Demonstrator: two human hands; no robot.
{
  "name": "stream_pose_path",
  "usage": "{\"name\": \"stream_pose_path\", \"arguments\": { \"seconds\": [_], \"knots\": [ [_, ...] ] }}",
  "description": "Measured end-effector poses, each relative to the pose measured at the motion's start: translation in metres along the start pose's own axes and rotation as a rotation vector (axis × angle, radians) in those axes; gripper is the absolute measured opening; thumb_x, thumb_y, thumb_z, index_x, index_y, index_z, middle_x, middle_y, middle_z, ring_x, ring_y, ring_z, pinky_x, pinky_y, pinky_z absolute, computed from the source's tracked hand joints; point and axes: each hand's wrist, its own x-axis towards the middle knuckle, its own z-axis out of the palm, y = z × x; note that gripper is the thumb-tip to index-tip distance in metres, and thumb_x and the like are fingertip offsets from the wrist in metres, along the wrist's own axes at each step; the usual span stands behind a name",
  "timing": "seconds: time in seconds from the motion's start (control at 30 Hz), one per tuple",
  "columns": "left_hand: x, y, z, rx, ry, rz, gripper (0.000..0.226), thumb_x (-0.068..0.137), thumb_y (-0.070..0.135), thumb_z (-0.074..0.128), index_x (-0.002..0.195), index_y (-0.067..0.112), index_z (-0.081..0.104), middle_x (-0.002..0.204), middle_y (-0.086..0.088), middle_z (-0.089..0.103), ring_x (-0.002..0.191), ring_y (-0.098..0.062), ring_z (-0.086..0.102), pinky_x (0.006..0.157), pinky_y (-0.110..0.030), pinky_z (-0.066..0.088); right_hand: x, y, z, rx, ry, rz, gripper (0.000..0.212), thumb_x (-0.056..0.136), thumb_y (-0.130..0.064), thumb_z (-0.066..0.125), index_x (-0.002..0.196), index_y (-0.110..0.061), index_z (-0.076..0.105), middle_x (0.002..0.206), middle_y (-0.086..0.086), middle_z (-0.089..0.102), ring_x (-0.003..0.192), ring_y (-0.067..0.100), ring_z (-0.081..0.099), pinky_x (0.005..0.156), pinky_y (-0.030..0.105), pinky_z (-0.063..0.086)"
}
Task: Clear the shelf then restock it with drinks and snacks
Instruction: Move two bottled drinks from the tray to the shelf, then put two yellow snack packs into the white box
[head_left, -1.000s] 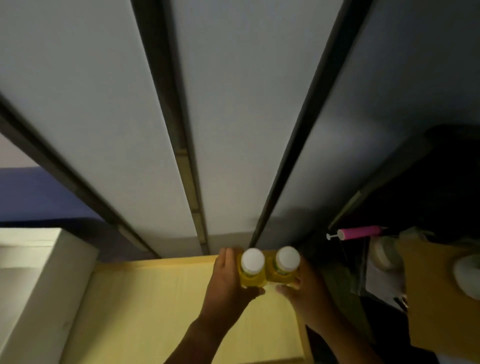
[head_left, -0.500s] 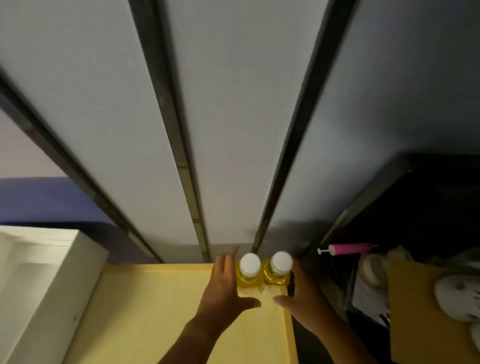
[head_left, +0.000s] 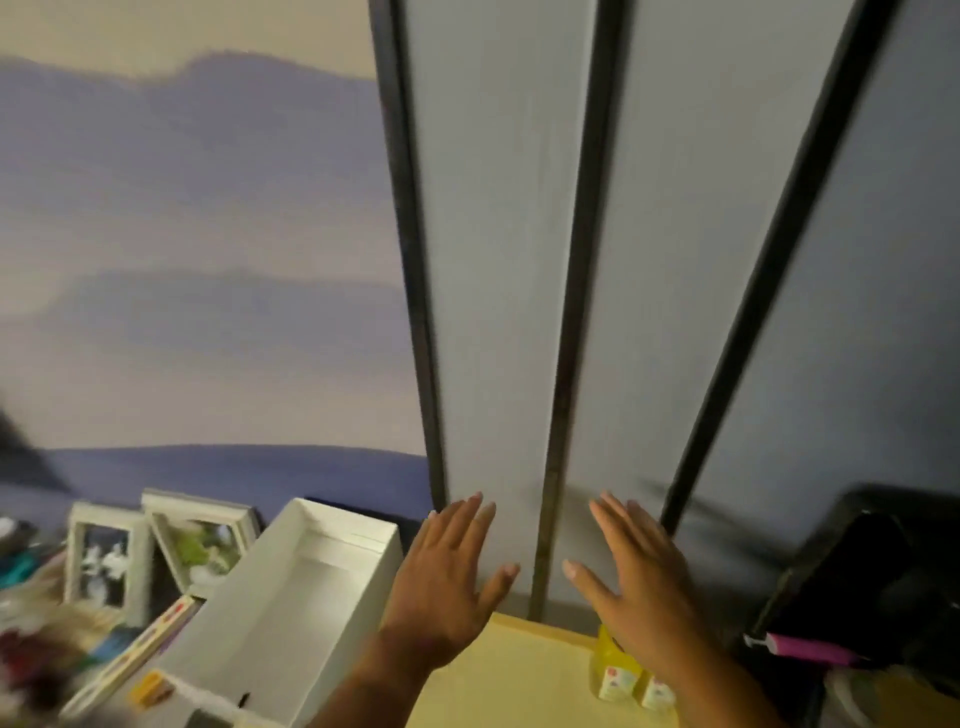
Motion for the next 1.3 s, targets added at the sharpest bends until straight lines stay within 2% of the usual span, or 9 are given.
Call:
{"name": "stream_pose_path", "arguments": {
  "seconds": [0.17,0.27,0.37,0.43,0.53,0.7,0.93,1.13,1.3],
  "knots": [
    [-0.079,-0.067,-0.108,0.122,0.086,-0.095,0.084,0.086,0.078,-0.002,0.157,0.033,0.007,0.165,0.013,-0.003,0.152,-0.011,-0.002,0.125,-0.038,0.007,-0.009,-0.145,0.006,-0.021,-0.027,-0.219,0.088,0.082,-0.081,0.028,0.154,-0.031,0.032,0.163,-0.011,0.025,0.151,0.019,0.023,0.121,0.041,0.026],
    [-0.155,-0.123,-0.172,0.172,0.130,-0.208,0.081,0.088,0.078,0.002,0.157,0.034,0.008,0.165,0.013,-0.001,0.152,-0.012,0.002,0.125,-0.035,0.003,-0.033,-0.249,0.024,-0.042,-0.096,-0.336,0.101,0.073,-0.091,0.005,0.157,-0.037,0.015,0.166,-0.015,0.009,0.154,0.015,0.007,0.123,0.037,0.014],
    [-0.241,-0.183,-0.237,0.219,0.155,-0.329,0.075,0.093,0.074,0.015,0.157,0.034,0.010,0.166,0.010,0.003,0.152,-0.013,0.004,0.118,-0.030,-0.004,-0.065,-0.357,0.050,-0.030,-0.141,-0.437,0.111,0.063,-0.092,-0.011,0.157,-0.038,0.010,0.164,-0.020,0.003,0.154,0.015,0.005,0.124,0.039,0.016],
    [-0.302,-0.220,-0.280,0.238,0.184,-0.410,0.075,0.093,0.075,0.017,0.156,0.034,0.011,0.166,0.008,0.007,0.152,-0.015,0.007,0.120,-0.032,-0.001,-0.090,-0.431,0.067,0.009,-0.166,-0.514,0.105,0.069,-0.091,-0.003,0.157,-0.037,0.011,0.164,-0.021,0.004,0.154,0.014,0.006,0.123,0.039,0.018],
    [-0.392,-0.267,-0.339,0.274,0.223,-0.516,0.072,0.094,0.072,0.019,0.155,0.035,0.013,0.166,0.008,0.010,0.152,-0.016,0.009,0.123,-0.036,0.007,-0.131,-0.538,0.094,0.046,-0.200,-0.631,0.084,0.088,-0.078,0.029,0.157,-0.036,0.010,0.167,-0.014,0.008,0.154,0.015,0.006,0.123,0.039,0.020],
    [-0.502,-0.337,-0.398,0.334,0.281,-0.688,0.072,0.095,0.072,0.022,0.156,0.035,0.013,0.166,0.007,0.011,0.151,-0.018,0.012,0.122,-0.036,0.013,-0.179,-0.672,0.143,0.048,-0.261,-0.801,0.080,0.092,-0.072,0.034,0.158,-0.034,0.011,0.167,-0.011,0.009,0.153,0.015,0.006,0.123,0.038,0.016],
    [-0.563,-0.445,-0.417,0.331,0.251,-0.823,0.074,0.093,0.073,0.021,0.156,0.035,0.014,0.165,0.008,0.011,0.151,-0.018,0.014,0.122,-0.038,0.013,-0.184,-0.779,0.229,0.080,-0.365,-0.885,0.080,0.092,-0.071,0.036,0.158,-0.035,0.008,0.167,-0.012,0.007,0.154,0.015,0.005,0.123,0.039,0.014],
    [-0.541,-0.555,-0.407,0.269,0.114,-0.793,0.075,0.091,0.076,0.017,0.156,0.038,0.008,0.166,0.009,0.007,0.152,-0.019,0.012,0.123,-0.043,0.018,-0.138,-0.820,0.317,0.088,-0.405,-0.782,0.081,0.091,-0.073,0.036,0.158,-0.034,0.010,0.167,-0.011,0.007,0.154,0.015,0.006,0.122,0.038,0.015],
    [-0.500,-0.623,-0.401,0.236,0.001,-0.701,0.077,0.090,0.074,0.018,0.156,0.035,0.012,0.166,0.008,0.008,0.151,-0.019,0.013,0.121,-0.041,0.018,-0.106,-0.832,0.356,0.089,-0.452,-0.642,0.081,0.091,-0.071,0.038,0.158,-0.034,0.010,0.167,-0.012,0.007,0.153,0.015,0.008,0.122,0.039,0.019]
  ]
}}
